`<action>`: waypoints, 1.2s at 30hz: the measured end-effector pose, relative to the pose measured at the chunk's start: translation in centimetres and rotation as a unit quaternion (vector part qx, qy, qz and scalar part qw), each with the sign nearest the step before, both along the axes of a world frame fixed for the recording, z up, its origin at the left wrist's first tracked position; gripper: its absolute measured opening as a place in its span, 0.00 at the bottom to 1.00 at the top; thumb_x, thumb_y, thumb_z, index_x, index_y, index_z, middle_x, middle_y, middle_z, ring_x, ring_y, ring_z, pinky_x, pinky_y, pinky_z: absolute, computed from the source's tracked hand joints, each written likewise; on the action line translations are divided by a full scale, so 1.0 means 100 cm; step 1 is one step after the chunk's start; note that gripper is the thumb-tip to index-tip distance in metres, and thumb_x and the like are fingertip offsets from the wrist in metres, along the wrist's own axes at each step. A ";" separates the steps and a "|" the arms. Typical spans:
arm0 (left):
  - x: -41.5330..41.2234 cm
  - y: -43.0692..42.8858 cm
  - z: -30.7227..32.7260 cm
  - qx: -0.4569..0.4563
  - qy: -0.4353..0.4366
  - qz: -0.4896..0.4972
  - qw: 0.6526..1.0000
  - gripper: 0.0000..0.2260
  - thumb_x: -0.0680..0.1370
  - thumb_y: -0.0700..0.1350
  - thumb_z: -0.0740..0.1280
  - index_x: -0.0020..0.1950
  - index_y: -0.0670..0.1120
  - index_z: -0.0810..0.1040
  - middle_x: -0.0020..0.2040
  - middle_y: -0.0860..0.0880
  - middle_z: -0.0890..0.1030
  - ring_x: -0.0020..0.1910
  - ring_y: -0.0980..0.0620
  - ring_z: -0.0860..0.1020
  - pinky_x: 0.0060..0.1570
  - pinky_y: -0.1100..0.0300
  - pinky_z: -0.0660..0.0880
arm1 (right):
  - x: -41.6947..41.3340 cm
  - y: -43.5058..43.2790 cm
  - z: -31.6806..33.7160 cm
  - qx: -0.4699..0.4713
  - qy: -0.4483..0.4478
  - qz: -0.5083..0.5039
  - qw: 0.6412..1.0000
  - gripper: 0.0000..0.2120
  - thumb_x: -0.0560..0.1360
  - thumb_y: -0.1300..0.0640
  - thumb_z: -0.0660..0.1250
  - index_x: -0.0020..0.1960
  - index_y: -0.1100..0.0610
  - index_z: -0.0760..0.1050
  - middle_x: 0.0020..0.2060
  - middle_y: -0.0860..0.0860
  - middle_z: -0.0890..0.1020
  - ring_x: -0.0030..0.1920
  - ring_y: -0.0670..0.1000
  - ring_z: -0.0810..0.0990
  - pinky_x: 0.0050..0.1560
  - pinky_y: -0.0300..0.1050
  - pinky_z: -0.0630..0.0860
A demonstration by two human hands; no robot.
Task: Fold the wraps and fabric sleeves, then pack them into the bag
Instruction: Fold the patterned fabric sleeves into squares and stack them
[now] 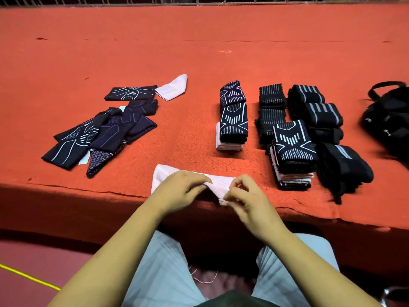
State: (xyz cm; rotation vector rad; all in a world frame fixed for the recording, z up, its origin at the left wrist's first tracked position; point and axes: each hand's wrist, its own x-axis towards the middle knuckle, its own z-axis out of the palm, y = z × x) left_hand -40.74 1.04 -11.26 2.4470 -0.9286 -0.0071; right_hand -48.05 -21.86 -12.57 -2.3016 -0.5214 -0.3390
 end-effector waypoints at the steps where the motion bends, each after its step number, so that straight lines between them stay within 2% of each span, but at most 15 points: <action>1: 0.002 0.003 0.002 0.002 0.008 0.024 1.000 0.19 0.78 0.53 0.57 0.60 0.49 0.82 0.57 0.52 0.84 0.58 0.51 0.80 0.59 0.53 0.74 | 0.001 -0.002 0.002 0.022 -0.015 -0.008 1.000 0.04 0.73 0.61 0.73 0.46 0.54 0.79 0.48 0.46 0.71 0.47 0.46 0.74 0.48 0.38 0.72; 5: 0.007 0.005 0.007 0.007 0.010 0.085 0.996 0.17 0.75 0.47 0.59 0.59 0.54 0.82 0.53 0.52 0.85 0.54 0.47 0.82 0.54 0.51 0.76 | 0.003 -0.008 0.012 0.145 -0.003 -0.035 0.989 0.04 0.72 0.65 0.70 0.44 0.58 0.80 0.47 0.51 0.74 0.49 0.45 0.76 0.52 0.34 0.70; 7: 0.006 -0.002 0.006 0.021 -0.012 0.085 0.996 0.16 0.75 0.48 0.57 0.58 0.57 0.78 0.51 0.51 0.85 0.52 0.45 0.82 0.51 0.49 0.76 | 0.004 -0.005 0.013 0.158 0.022 -0.074 0.984 0.05 0.73 0.63 0.71 0.44 0.53 0.81 0.43 0.49 0.74 0.43 0.44 0.75 0.48 0.34 0.69; 9: 0.006 -0.008 0.003 0.015 -0.025 0.091 0.995 0.16 0.75 0.52 0.55 0.61 0.58 0.73 0.50 0.51 0.85 0.51 0.44 0.82 0.49 0.48 0.77 | 0.005 -0.001 0.012 0.158 0.073 -0.105 0.979 0.06 0.75 0.58 0.70 0.44 0.47 0.80 0.36 0.46 0.75 0.35 0.45 0.74 0.40 0.40 0.71; 10: 0.004 -0.009 0.000 0.010 -0.027 0.094 0.995 0.17 0.75 0.54 0.53 0.62 0.58 0.71 0.50 0.51 0.85 0.51 0.44 0.82 0.49 0.48 0.77 | 0.006 0.002 0.013 0.175 0.110 -0.106 0.973 0.04 0.76 0.54 0.70 0.43 0.47 0.78 0.33 0.47 0.77 0.31 0.47 0.75 0.37 0.44 0.72; 12: 0.001 -0.010 -0.005 0.001 -0.022 0.091 0.996 0.18 0.74 0.56 0.52 0.63 0.59 0.70 0.52 0.51 0.85 0.52 0.45 0.82 0.50 0.48 0.77 | 0.005 0.008 0.013 0.195 0.148 -0.116 0.963 0.10 0.72 0.46 0.72 0.41 0.50 0.74 0.31 0.50 0.79 0.28 0.51 0.76 0.34 0.46 0.71; 15: -0.005 -0.007 -0.008 -0.017 -0.013 0.087 0.996 0.18 0.75 0.54 0.54 0.63 0.57 0.75 0.57 0.51 0.84 0.56 0.46 0.82 0.54 0.47 0.77 | 0.003 0.013 0.012 0.200 0.131 -0.145 0.960 0.15 0.69 0.54 0.77 0.39 0.53 0.69 0.28 0.51 0.75 0.27 0.49 0.69 0.32 0.48 0.67; 17: -0.007 -0.002 -0.008 -0.030 -0.010 0.092 0.995 0.20 0.75 0.55 0.55 0.62 0.55 0.80 0.60 0.52 0.83 0.58 0.48 0.81 0.58 0.48 0.77 | 0.004 0.011 0.012 0.236 0.121 -0.148 0.953 0.14 0.70 0.62 0.76 0.41 0.54 0.70 0.29 0.48 0.74 0.28 0.45 0.67 0.30 0.41 0.64; 19: -0.009 0.001 -0.006 -0.035 -0.013 0.092 0.995 0.21 0.75 0.55 0.55 0.62 0.53 0.81 0.60 0.53 0.83 0.59 0.49 0.81 0.59 0.49 0.77 | 0.007 0.007 0.012 0.286 0.133 -0.136 0.939 0.15 0.71 0.68 0.74 0.45 0.53 0.71 0.32 0.50 0.78 0.30 0.43 0.71 0.32 0.34 0.66; 21: -0.009 0.002 -0.005 -0.047 -0.021 0.090 0.995 0.19 0.76 0.54 0.56 0.61 0.54 0.81 0.59 0.53 0.84 0.58 0.49 0.82 0.57 0.49 0.78 | 0.008 0.004 0.014 0.362 0.160 -0.127 0.909 0.15 0.70 0.71 0.73 0.48 0.54 0.76 0.35 0.55 0.81 0.33 0.46 0.76 0.37 0.35 0.70; 25: -0.004 0.000 0.008 -0.061 -0.050 0.083 0.993 0.15 0.77 0.50 0.58 0.58 0.52 0.81 0.53 0.54 0.85 0.52 0.50 0.83 0.52 0.57 0.76 | 0.012 0.007 0.026 0.416 0.186 -0.136 0.880 0.06 0.74 0.69 0.70 0.44 0.59 0.81 0.30 0.50 0.80 0.28 0.41 0.73 0.33 0.31 0.68; 28: -0.001 -0.003 0.035 -0.126 -0.070 0.063 0.988 0.14 0.78 0.52 0.61 0.54 0.48 0.82 0.47 0.53 0.85 0.46 0.54 0.81 0.48 0.57 0.75 | 0.019 0.008 0.042 0.476 0.151 -0.117 0.858 0.05 0.76 0.61 0.69 0.41 0.55 0.80 0.32 0.46 0.79 0.35 0.44 0.74 0.41 0.37 0.70; 30: 0.003 -0.004 0.055 -0.142 -0.077 0.058 0.985 0.12 0.78 0.52 0.63 0.53 0.49 0.83 0.43 0.53 0.85 0.42 0.55 0.80 0.45 0.58 0.73 | 0.022 0.009 0.056 0.451 0.126 -0.105 0.878 0.08 0.73 0.51 0.70 0.41 0.55 0.81 0.36 0.48 0.80 0.40 0.45 0.74 0.46 0.42 0.71; 33: 0.011 -0.002 0.077 -0.126 -0.064 0.064 0.988 0.10 0.77 0.52 0.66 0.51 0.49 0.83 0.38 0.51 0.83 0.37 0.55 0.77 0.40 0.60 0.71 | 0.023 0.013 0.067 0.301 0.093 -0.101 0.943 0.13 0.69 0.47 0.73 0.43 0.57 0.83 0.44 0.51 0.83 0.43 0.46 0.78 0.48 0.43 0.72; 36: 0.017 0.004 0.089 -0.127 -0.012 0.053 0.990 0.08 0.76 0.52 0.66 0.46 0.50 0.82 0.34 0.54 0.77 0.34 0.60 0.71 0.37 0.63 0.67 | 0.027 0.009 0.068 0.278 0.058 -0.132 0.950 0.08 0.69 0.47 0.72 0.42 0.52 0.84 0.55 0.51 0.79 0.55 0.46 0.79 0.57 0.44 0.74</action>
